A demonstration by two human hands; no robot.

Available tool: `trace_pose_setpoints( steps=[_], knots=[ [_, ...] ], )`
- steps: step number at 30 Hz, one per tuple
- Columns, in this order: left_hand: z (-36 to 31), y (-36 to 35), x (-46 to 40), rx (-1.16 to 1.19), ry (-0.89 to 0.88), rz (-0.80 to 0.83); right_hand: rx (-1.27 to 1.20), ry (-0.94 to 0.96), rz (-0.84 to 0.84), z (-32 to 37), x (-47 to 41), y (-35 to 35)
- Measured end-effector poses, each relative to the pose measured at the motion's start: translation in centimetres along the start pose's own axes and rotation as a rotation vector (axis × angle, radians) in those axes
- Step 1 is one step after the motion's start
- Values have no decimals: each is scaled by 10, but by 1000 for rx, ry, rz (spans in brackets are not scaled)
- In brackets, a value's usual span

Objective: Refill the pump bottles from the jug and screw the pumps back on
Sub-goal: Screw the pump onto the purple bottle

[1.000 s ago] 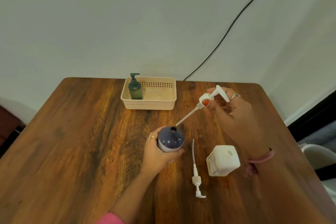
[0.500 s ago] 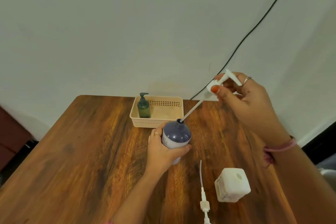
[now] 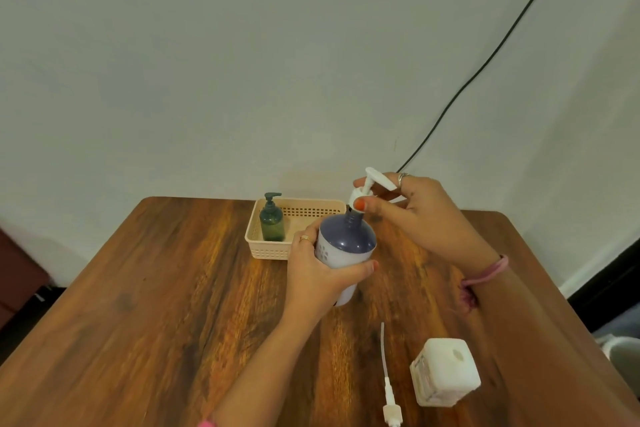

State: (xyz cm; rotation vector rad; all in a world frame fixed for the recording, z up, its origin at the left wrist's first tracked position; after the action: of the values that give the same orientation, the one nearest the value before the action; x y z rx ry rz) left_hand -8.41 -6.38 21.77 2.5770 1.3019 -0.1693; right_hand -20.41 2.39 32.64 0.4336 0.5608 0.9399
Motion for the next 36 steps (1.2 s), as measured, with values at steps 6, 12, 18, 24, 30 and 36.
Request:
trace_pose_setpoints(
  steps=[6,12,18,24,30,36],
  knots=[
    [-6,3,-7,48,-19,-14,-6,-8,33,0,-2,-10],
    [-10,5,-10,82,-16,6,-142,-104,101,-6,-6,-12],
    [-14,8,-15,86,-44,13,-429,-99,97,-6,-3,-19],
    [-15,11,-18,101,-52,-16,-543,-266,-40,0,-4,-42],
    [-14,16,-19,64,-47,-37,-584,-182,26,8,-6,-30],
    [-12,23,-20,89,-61,-41,-477,-208,-131,7,-7,-55]
  ],
)
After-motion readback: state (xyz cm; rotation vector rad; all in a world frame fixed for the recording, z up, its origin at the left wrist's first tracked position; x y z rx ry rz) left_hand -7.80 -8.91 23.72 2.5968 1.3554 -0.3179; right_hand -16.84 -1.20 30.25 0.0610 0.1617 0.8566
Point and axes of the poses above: each hand's wrist, its own x-axis away from the middle knuckle, its own y-axis out of the back of the hand, z = x × y, the point moved 2 cm from there along -x, towards the middle knuckle, and after that the axes turned 1 degree about -y, right-handed, at the moved point
